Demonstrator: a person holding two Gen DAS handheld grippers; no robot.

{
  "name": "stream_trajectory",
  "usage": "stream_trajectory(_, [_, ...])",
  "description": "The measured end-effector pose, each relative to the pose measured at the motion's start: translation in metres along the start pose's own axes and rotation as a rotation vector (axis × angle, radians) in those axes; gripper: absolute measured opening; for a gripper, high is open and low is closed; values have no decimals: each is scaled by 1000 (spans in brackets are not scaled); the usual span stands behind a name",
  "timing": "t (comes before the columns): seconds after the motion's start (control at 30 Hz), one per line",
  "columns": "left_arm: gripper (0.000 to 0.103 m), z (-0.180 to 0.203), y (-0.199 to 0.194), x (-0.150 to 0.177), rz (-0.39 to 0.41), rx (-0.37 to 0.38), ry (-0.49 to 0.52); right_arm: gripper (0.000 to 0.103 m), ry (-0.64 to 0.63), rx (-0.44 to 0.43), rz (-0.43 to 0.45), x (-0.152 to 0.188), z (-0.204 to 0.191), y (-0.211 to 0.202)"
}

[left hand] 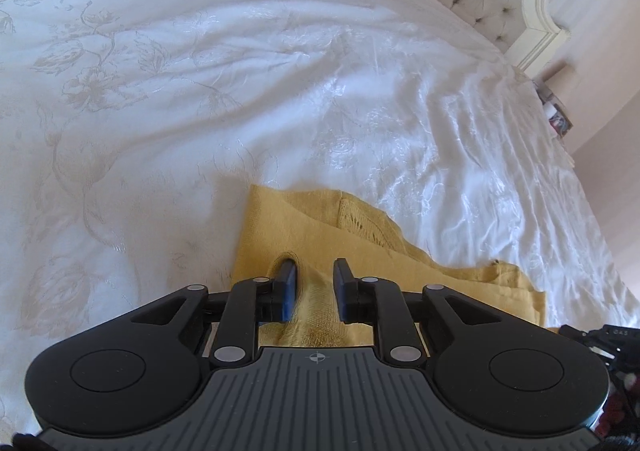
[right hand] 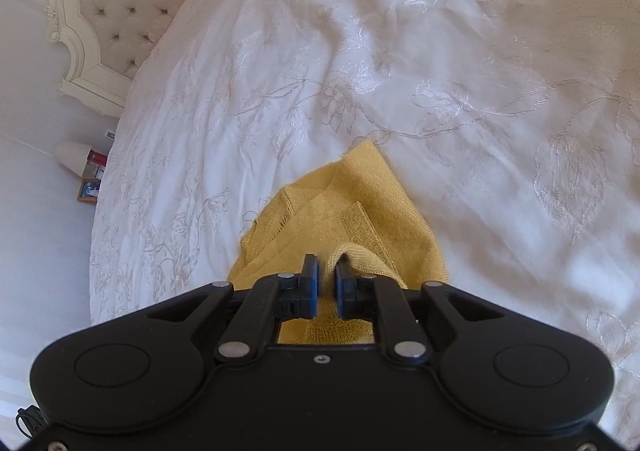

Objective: Fold small clothes
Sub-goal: 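Lay the hem over the collar and open both grippers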

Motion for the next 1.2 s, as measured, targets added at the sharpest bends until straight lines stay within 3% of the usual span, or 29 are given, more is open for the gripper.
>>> stream_trajectory(0.07, [33, -2, -2, -7, 40, -23, -14, 23, 3, 6, 14, -4, 3, 2])
stream_trajectory(0.17, [34, -1, -8, -16, 72, -74, 23, 23, -28, 9, 24, -7, 5, -1])
stream_trajectory(0.27, [34, 8, -18, -10, 70, -114, 106, 23, -158, 18, 34, -2, -4, -11])
stream_trajectory(0.47, [35, 36, -27, 47, -3, -133, 307, 23, -493, 81, 3, 33, -23, -25])
stream_trajectory(0.6, [35, 51, -19, 81, -50, -103, 353, 23, -667, 119, -37, 66, -29, -22])
stream_trajectory(0.77, [35, 55, 11, 98, -126, -115, 392, 23, -798, 163, -111, 91, -33, 0])
stream_trajectory(0.93, [35, 56, 32, 72, -97, -129, 407, 23, -824, 159, -108, 80, -39, 19])
stream_trajectory(1.2, [35, 62, 48, -9, 33, -149, 395, 30, -708, 168, -2, 16, -50, 42])
Point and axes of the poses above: each gripper's, at about its wrist camera, not at the fingertips, and y roughly the way its jaws point, z to its right, x to its underside, the point moved 1 cm from there along y, roughly the way its jaws point, and after that the axes turned 1 degree about y, right-handed, at the moved point
